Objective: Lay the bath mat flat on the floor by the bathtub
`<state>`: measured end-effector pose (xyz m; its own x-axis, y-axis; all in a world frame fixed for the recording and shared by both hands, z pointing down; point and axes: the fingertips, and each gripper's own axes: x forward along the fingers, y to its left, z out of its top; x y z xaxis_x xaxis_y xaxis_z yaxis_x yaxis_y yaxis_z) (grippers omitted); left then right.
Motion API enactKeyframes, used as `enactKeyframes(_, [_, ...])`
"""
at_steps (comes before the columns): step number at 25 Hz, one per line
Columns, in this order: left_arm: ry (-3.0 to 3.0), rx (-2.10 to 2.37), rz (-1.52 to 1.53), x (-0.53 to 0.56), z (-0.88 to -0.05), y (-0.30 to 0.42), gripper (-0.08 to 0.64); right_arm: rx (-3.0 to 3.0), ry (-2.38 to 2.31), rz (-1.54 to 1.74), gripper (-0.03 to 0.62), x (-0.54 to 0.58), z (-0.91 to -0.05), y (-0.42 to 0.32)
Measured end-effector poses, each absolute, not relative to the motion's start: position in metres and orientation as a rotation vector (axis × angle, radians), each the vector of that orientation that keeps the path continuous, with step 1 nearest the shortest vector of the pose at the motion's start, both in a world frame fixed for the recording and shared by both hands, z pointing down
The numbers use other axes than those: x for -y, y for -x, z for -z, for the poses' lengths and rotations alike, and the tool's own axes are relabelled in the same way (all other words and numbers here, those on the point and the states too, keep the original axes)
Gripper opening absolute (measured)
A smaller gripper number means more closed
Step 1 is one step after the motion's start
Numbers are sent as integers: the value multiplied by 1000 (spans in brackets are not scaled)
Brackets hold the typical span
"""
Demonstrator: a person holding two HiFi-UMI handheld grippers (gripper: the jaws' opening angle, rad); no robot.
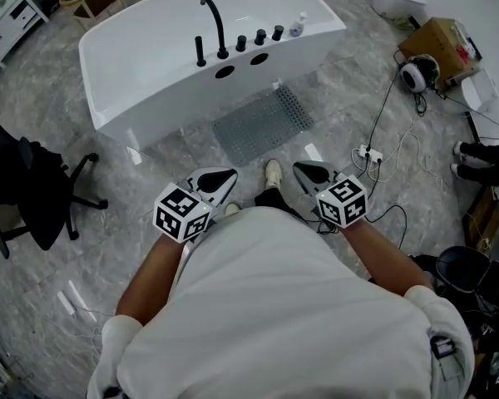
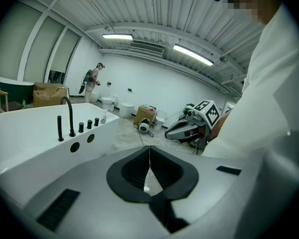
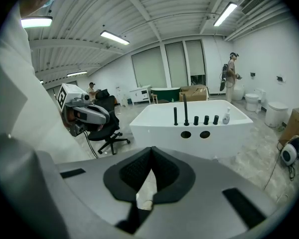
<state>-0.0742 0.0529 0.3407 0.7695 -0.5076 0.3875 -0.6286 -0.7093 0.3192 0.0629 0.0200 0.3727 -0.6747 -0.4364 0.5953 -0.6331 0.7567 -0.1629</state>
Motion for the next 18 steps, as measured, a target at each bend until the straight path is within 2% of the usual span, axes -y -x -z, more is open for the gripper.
enactKeyframes(18, [-2500,875,-390,-57,-349,81,18,2413,-789,-503,8,-21,-382,-58])
